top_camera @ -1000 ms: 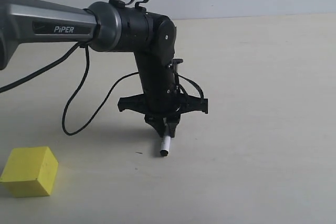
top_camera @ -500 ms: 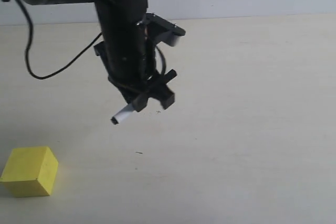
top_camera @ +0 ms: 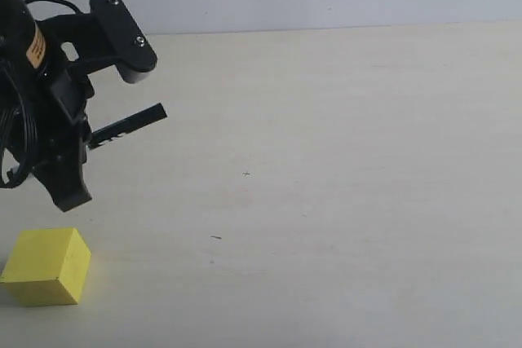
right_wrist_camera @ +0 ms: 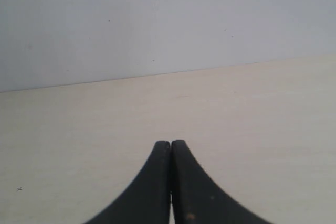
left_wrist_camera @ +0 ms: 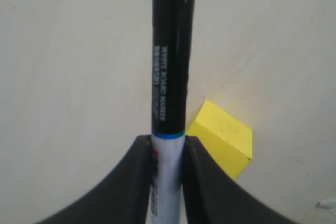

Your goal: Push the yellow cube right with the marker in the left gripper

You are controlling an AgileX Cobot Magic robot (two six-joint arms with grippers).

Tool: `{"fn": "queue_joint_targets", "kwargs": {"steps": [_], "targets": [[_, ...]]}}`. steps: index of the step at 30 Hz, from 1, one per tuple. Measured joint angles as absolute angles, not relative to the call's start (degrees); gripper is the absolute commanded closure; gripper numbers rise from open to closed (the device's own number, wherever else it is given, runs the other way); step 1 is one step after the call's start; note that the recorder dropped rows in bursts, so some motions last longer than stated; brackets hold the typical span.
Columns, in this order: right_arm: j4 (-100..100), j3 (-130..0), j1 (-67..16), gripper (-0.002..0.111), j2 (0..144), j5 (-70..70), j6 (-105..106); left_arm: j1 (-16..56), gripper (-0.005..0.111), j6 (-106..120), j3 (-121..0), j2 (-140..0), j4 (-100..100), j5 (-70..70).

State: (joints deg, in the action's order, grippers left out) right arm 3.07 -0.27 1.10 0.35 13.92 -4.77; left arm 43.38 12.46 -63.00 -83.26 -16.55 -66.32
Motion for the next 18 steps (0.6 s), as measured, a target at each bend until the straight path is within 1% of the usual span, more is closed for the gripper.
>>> {"fn": "queue_joint_targets", "kwargs": {"steps": [5, 7, 12, 15, 18], "targets": [[3.07, -0.27, 1.1, 0.108, 0.35, 13.92, -4.77, 42.08, 0.107, 19.8, -62.41, -82.53, -15.77, -68.79], [3.07, -0.27, 1.1, 0.108, 0.35, 13.92, -4.77, 40.05, 0.107, 23.18, -61.61, -81.0, -14.75, -68.89], [3.07, -0.27, 1.1, 0.108, 0.35, 13.92, -4.77, 32.06, 0.107, 31.01, -57.15, -75.71, -11.07, -69.64], [3.07, -0.27, 1.1, 0.108, 0.35, 13.92, -4.77, 29.43, 0.107, 33.07, -54.56, -74.94, -10.95, -70.03], [3.07, -0.27, 1.1, 0.108, 0.35, 13.92, -4.77, 28.86, 0.107, 34.27, -53.29, -74.94, -9.29, -70.03]]}}
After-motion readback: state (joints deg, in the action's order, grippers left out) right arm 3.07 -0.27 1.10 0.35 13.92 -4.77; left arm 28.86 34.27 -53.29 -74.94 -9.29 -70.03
